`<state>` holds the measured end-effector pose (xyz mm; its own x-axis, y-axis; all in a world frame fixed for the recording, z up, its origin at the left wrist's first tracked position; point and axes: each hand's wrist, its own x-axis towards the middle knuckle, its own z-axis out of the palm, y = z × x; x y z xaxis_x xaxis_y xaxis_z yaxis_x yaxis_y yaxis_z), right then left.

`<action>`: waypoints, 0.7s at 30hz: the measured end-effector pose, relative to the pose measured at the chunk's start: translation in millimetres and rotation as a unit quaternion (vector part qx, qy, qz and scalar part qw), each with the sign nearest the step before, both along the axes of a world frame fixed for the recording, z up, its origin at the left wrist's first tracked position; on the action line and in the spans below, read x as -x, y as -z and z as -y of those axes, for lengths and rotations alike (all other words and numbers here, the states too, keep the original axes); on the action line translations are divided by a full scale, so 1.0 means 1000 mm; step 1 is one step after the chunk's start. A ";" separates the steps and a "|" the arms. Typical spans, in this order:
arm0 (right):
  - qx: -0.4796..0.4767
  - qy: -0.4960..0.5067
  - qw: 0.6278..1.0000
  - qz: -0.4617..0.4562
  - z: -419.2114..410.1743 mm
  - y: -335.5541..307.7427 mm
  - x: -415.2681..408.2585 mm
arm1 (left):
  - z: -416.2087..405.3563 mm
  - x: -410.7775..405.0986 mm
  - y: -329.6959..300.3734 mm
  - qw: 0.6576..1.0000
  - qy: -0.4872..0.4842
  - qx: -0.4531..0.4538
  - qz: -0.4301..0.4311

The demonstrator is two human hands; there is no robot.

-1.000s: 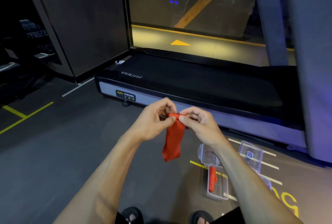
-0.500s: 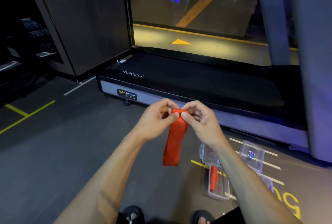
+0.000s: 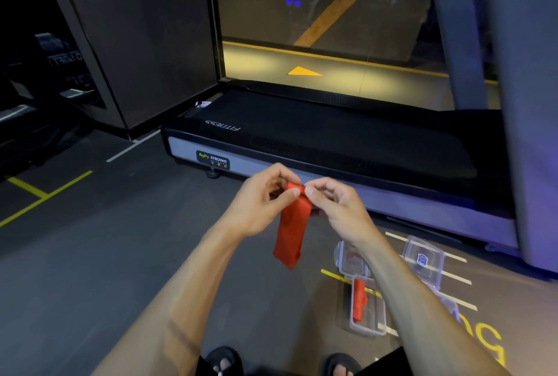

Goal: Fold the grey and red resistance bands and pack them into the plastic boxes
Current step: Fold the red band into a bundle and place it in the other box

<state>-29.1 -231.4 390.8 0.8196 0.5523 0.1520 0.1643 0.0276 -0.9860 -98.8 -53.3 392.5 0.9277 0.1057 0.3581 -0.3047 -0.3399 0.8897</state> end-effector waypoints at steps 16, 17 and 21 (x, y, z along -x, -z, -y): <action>0.005 0.032 0.994 0.104 0.000 0.005 -0.006 | 0.007 -0.001 0.000 0.992 0.010 0.076 -0.103; 0.007 0.030 0.994 0.106 -0.001 0.006 -0.006 | 0.007 -0.001 0.000 0.993 0.003 0.069 -0.099; 0.012 0.018 0.994 0.106 -0.002 0.006 -0.004 | 0.006 -0.003 0.001 0.996 -0.027 0.034 -0.075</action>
<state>-25.0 -229.4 384.8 0.7894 0.5294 0.3107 0.3696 -0.0059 -0.9292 -96.3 -59.0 391.8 0.9626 0.1757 0.2063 -0.1499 -0.2889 0.9456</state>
